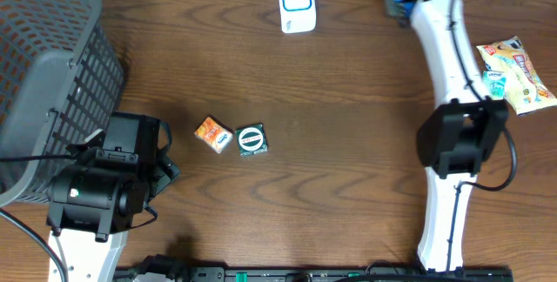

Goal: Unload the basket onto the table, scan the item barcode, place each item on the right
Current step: 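Carry the wipes pack to the right table edge and release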

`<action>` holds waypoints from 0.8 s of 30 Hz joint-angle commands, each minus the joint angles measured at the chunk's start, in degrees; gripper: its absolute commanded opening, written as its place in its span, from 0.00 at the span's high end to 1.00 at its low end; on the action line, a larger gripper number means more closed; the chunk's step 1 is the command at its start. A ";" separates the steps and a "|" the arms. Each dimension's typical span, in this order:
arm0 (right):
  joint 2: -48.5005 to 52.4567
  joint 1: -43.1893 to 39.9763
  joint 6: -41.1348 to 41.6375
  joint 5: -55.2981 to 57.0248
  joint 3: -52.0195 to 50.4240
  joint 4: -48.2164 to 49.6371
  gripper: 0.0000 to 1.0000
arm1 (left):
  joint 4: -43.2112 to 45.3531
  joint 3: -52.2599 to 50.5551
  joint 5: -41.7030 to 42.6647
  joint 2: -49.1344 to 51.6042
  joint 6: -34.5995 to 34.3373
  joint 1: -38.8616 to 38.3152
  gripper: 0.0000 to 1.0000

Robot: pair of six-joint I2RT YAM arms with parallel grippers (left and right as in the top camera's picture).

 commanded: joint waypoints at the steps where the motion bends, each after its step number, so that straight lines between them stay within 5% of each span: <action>1: -0.31 -3.39 1.09 0.98 0.22 -2.56 0.99 | -0.13 1.09 -0.92 -0.26 -0.55 0.22 0.02; 24: -0.28 -17.53 9.60 8.09 -6.40 -10.67 0.98 | -0.13 1.09 -0.94 -0.26 -0.55 0.22 0.02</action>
